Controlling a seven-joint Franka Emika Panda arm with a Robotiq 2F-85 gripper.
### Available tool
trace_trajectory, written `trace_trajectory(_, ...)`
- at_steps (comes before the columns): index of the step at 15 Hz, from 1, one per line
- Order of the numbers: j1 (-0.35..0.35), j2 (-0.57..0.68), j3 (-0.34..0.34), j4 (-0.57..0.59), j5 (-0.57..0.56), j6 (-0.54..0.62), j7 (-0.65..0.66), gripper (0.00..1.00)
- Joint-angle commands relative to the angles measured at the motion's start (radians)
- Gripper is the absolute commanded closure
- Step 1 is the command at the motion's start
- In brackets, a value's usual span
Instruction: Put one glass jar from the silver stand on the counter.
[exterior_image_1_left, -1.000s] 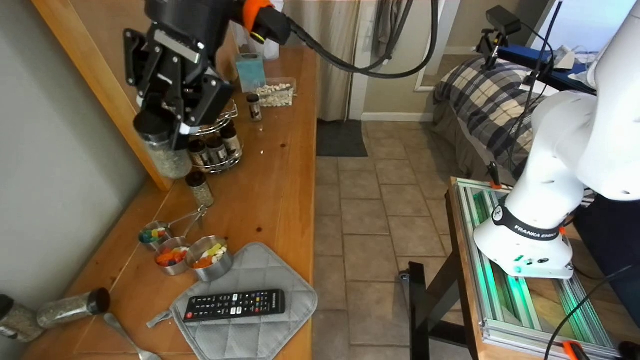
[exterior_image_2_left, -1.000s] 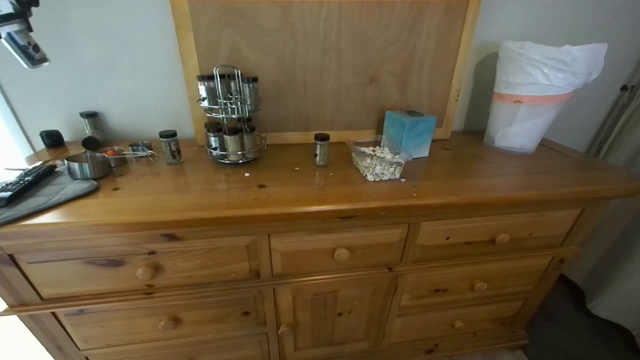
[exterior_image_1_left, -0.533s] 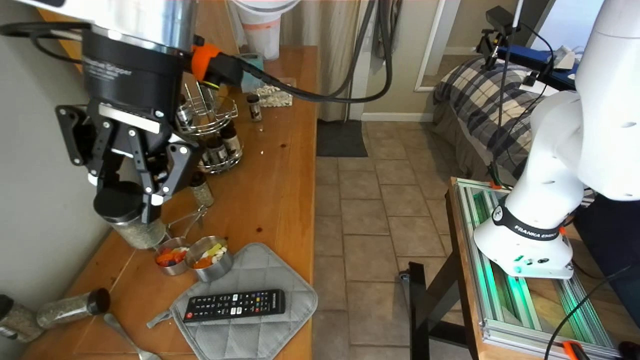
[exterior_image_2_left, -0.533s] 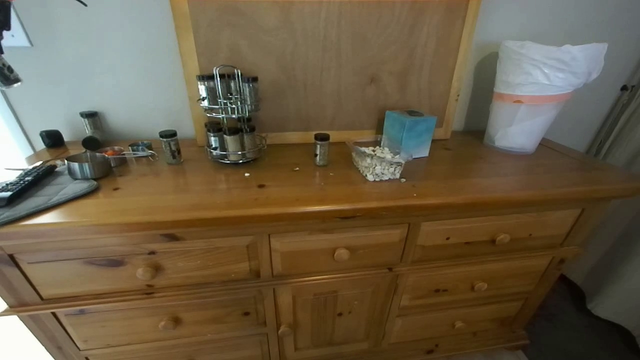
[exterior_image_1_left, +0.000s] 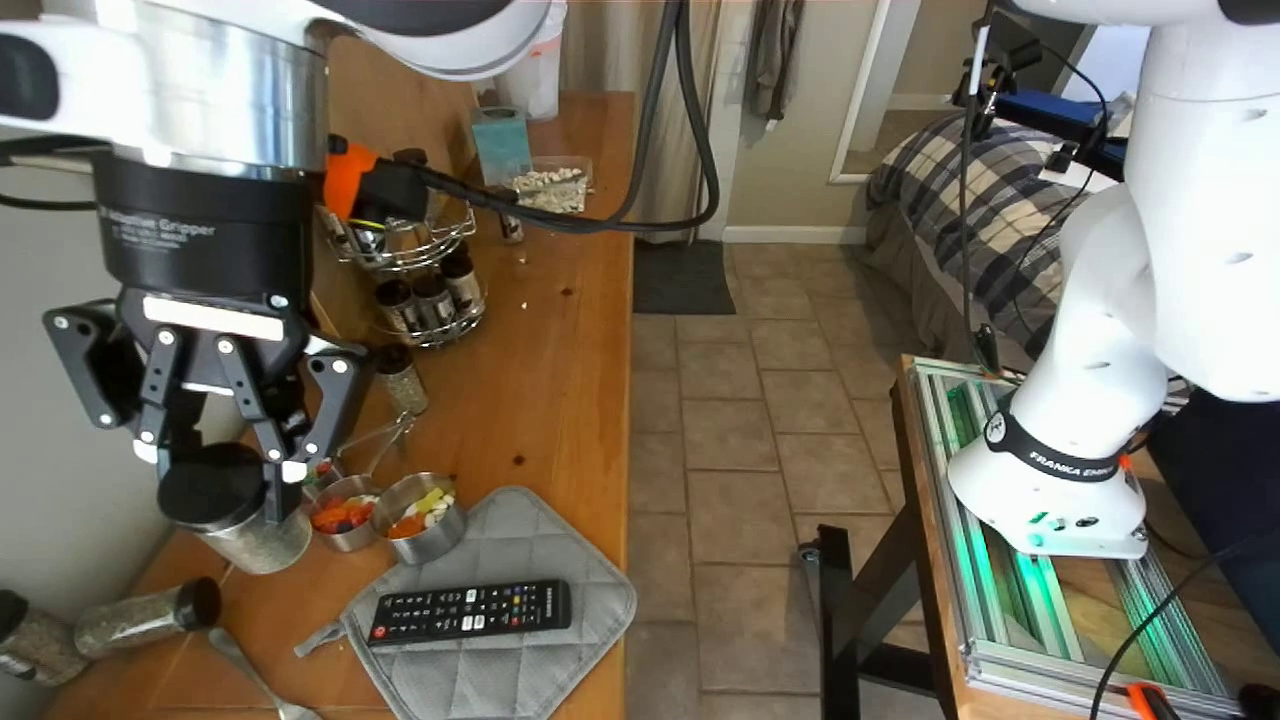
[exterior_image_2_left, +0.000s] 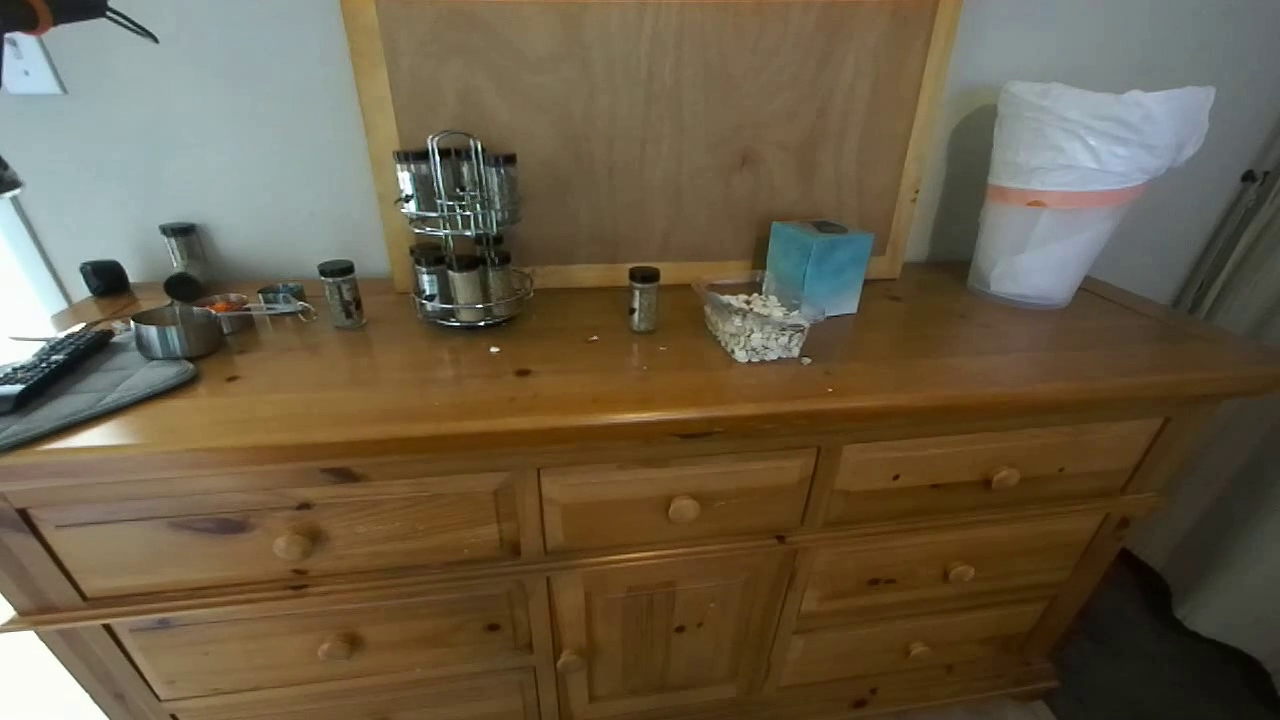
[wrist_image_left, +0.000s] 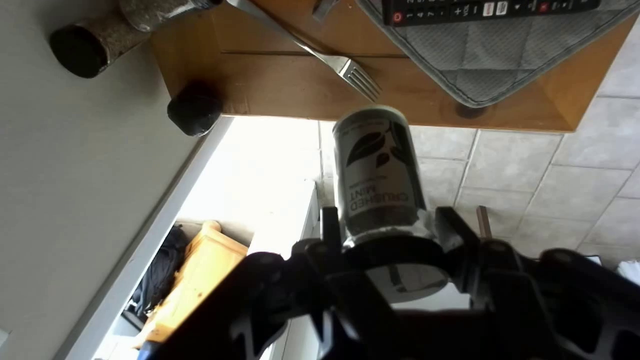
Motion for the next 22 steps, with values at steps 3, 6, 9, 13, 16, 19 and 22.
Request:
trace_trajectory(3,0.001,0.004,0.001,0.014,-0.003,-0.010,0.003,0.49)
trace_trajectory(6,0.001,0.005,0.001,0.018,-0.003,-0.013,0.003,0.49)
trace_trajectory(9,0.001,0.005,0.001,0.018,-0.003,-0.014,0.002,0.49)
trace_trajectory(13,0.001,0.005,0.001,0.018,-0.003,-0.014,0.002,0.49)
trace_trajectory(16,0.001,0.005,0.001,0.018,-0.003,-0.014,0.002,0.49)
trace_trajectory(19,0.001,0.005,0.001,0.018,-0.003,-0.014,0.002,0.74)
trace_trajectory(22,-0.004,0.009,0.003,-0.013,0.016,0.013,-0.003,0.74)
